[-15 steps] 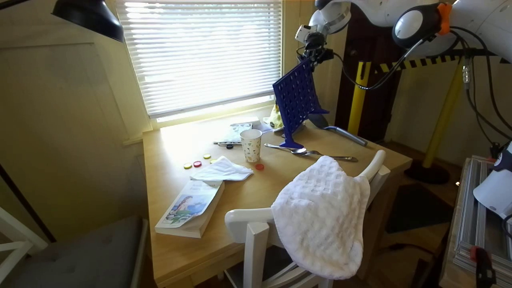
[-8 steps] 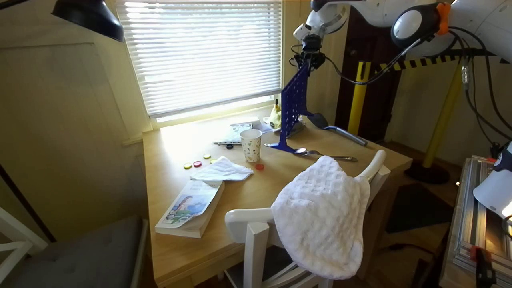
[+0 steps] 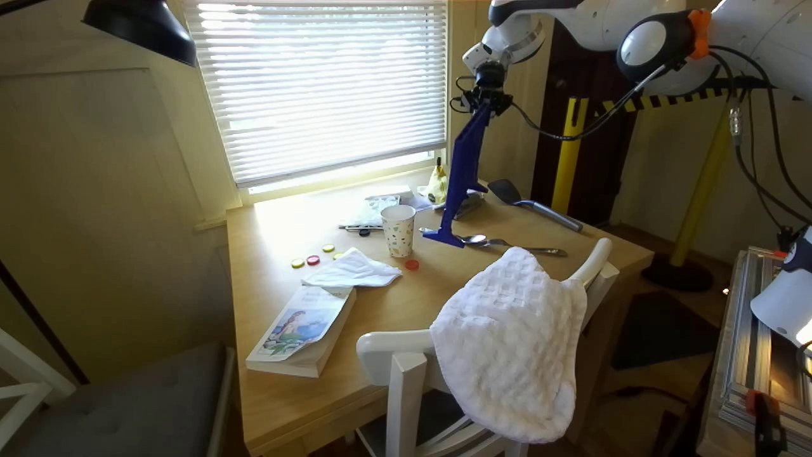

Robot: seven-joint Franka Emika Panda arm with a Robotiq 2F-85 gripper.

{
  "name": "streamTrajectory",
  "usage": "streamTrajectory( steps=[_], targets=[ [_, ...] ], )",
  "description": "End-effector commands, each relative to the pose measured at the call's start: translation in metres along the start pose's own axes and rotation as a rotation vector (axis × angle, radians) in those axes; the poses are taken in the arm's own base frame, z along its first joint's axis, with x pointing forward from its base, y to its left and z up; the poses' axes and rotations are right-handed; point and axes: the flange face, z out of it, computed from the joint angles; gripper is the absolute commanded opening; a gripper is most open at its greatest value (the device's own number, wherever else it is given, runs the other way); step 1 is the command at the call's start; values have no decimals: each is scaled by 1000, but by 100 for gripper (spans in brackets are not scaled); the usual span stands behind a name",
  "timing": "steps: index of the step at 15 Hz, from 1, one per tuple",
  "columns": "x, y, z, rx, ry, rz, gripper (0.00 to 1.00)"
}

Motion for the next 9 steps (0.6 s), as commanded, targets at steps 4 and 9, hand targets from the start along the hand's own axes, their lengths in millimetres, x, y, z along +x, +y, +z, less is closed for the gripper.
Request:
streamTrajectory(
  steps=[4,9],
  targets=[
    [-3,8,22,15,120,193,5],
    [-18,9,39,54,136,304,5]
  ],
)
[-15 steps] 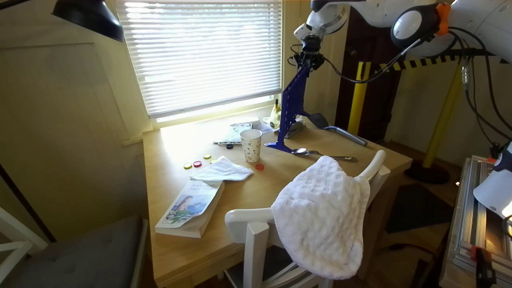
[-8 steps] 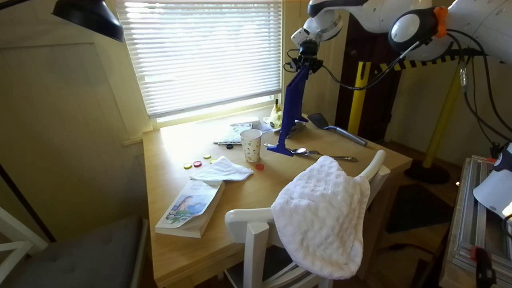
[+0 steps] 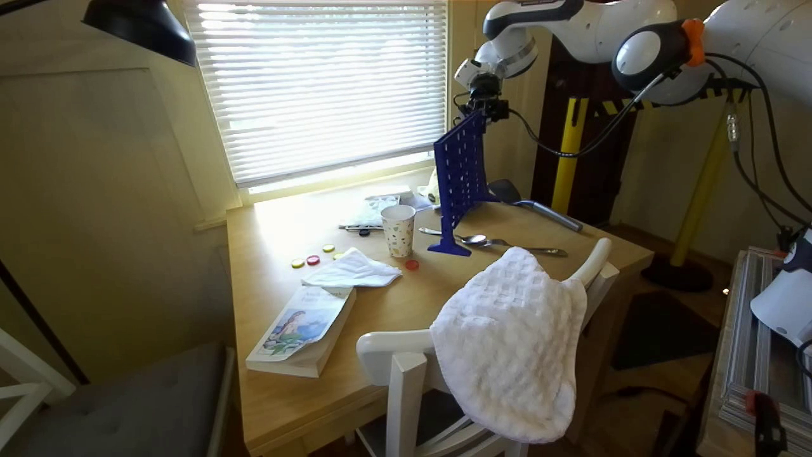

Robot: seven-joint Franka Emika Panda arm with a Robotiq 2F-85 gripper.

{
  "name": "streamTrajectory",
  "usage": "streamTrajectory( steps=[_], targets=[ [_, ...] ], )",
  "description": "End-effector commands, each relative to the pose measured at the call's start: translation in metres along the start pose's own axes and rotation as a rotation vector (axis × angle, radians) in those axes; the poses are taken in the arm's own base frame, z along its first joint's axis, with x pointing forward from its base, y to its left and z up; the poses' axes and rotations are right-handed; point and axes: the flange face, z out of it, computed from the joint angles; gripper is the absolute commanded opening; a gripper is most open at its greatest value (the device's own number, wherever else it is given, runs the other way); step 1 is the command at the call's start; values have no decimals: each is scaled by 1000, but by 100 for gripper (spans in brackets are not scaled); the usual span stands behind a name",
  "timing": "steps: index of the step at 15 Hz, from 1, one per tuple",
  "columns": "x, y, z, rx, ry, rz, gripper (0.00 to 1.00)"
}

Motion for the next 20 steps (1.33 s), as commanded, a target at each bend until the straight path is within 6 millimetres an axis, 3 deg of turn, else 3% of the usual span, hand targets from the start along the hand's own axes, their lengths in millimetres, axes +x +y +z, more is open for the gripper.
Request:
streamTrajectory(
  steps=[1,7,20],
  targets=[
    [-6,1,11,36,49,67,5],
    [-22,-1,9,22,18,140,5],
    [-37,13,-5,-97,-147,-26,5]
  ],
)
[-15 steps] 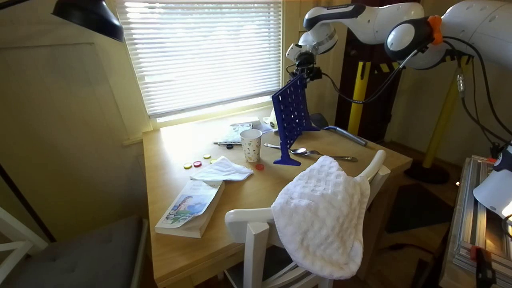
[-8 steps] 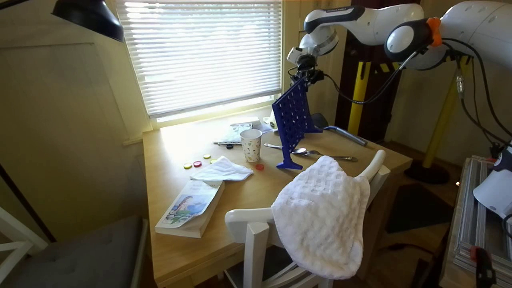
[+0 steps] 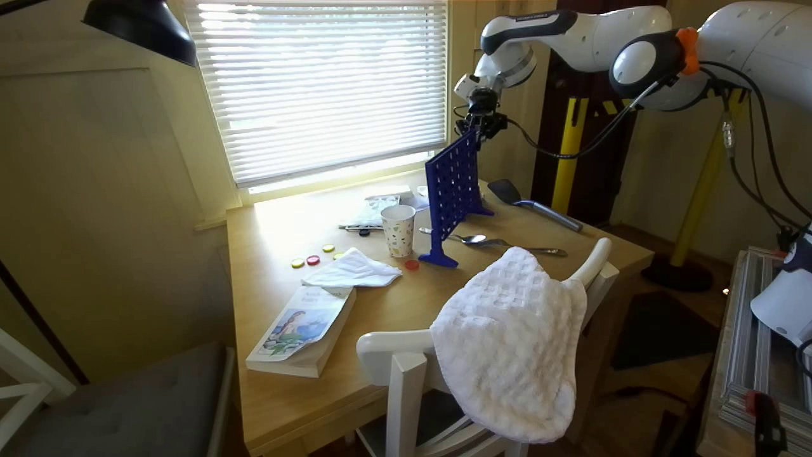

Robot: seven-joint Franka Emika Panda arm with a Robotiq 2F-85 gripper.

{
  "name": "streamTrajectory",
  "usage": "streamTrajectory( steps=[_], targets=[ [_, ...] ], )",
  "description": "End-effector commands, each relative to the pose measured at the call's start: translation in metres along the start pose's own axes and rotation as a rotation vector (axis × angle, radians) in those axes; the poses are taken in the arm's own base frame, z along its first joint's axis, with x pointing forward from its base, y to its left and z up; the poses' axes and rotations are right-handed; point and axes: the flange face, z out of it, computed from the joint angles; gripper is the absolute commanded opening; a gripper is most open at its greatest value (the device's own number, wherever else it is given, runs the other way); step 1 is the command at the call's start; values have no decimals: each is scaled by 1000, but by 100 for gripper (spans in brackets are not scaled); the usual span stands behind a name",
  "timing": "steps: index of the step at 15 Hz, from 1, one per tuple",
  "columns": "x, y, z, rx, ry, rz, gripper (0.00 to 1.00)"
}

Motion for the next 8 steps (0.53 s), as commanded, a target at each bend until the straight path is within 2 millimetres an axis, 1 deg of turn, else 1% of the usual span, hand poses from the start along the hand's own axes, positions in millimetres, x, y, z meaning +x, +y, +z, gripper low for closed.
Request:
streamTrajectory(
  steps=[1,8],
  targets=[
    [1,4,-7,-36,-53,-42,5],
    [-5,8,-13,-92,-72,-47,5]
  ],
)
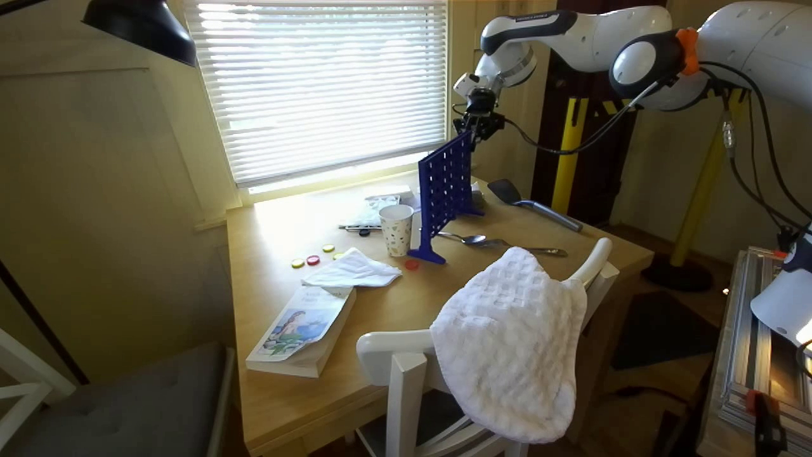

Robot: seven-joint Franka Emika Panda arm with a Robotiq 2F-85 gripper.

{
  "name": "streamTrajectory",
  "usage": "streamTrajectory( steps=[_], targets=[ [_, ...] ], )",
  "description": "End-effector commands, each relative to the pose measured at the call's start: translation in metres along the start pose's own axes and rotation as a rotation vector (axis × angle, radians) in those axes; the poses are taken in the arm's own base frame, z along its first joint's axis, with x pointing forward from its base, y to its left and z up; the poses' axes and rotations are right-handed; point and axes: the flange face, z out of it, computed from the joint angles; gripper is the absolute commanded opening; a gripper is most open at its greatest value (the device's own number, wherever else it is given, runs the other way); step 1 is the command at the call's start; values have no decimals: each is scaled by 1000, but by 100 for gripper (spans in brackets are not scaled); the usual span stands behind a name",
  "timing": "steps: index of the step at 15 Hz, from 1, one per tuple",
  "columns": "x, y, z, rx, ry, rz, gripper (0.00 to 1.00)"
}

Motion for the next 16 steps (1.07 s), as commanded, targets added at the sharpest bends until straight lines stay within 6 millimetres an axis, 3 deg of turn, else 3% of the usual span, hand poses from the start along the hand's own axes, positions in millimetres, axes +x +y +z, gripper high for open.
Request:
streamTrajectory(
  steps=[1,2,3,4,8,9,11,16],
  targets=[
    [-1,2,-6,-25,-36,-6,5],
    [0,2,-5,-19,-35,-2,5],
    [1,1,-5,-13,-32,0,45],
    [2,1,-5,-12,-29,4,46],
    [6,2,-7,-15,-25,22,73],
    [8,3,-7,-17,-29,26,31],
    [10,5,-7,-25,-30,43,35],
    [19,9,-2,-17,3,112,0]
  ],
)
